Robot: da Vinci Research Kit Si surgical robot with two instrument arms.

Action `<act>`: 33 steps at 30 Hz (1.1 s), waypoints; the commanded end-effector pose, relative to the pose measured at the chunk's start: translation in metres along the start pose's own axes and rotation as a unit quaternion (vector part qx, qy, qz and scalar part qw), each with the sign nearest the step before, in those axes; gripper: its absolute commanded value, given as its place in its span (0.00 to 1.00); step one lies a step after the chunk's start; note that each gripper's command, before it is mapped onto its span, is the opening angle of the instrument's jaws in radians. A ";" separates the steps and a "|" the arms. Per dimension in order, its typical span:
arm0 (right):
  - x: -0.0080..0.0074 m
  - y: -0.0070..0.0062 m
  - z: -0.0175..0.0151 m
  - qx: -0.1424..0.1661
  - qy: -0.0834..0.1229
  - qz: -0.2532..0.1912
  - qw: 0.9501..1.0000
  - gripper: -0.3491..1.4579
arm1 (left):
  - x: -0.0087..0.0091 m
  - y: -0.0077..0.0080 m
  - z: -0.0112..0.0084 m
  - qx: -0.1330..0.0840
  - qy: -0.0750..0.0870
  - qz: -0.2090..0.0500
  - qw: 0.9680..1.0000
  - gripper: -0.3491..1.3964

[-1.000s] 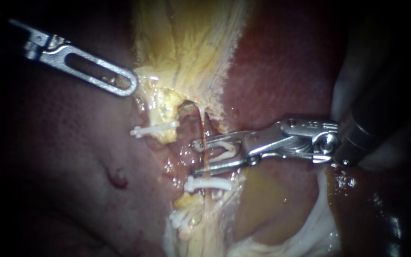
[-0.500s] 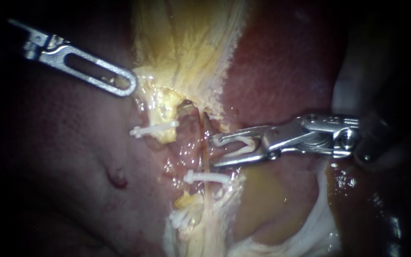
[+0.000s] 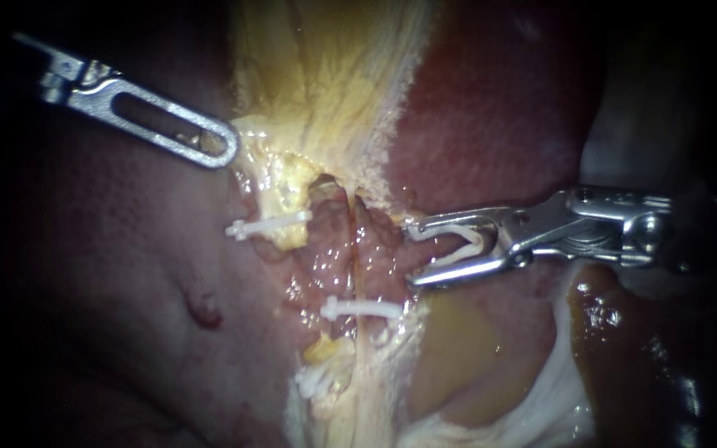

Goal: Clipping second clip right tube

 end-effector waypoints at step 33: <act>-0.0046 0.0013 0.0078 0.007 -0.007 0.047 0.999 0.46 | 0.0000 -0.0001 0.0001 0.000 0.000 0.000 1.000 0.00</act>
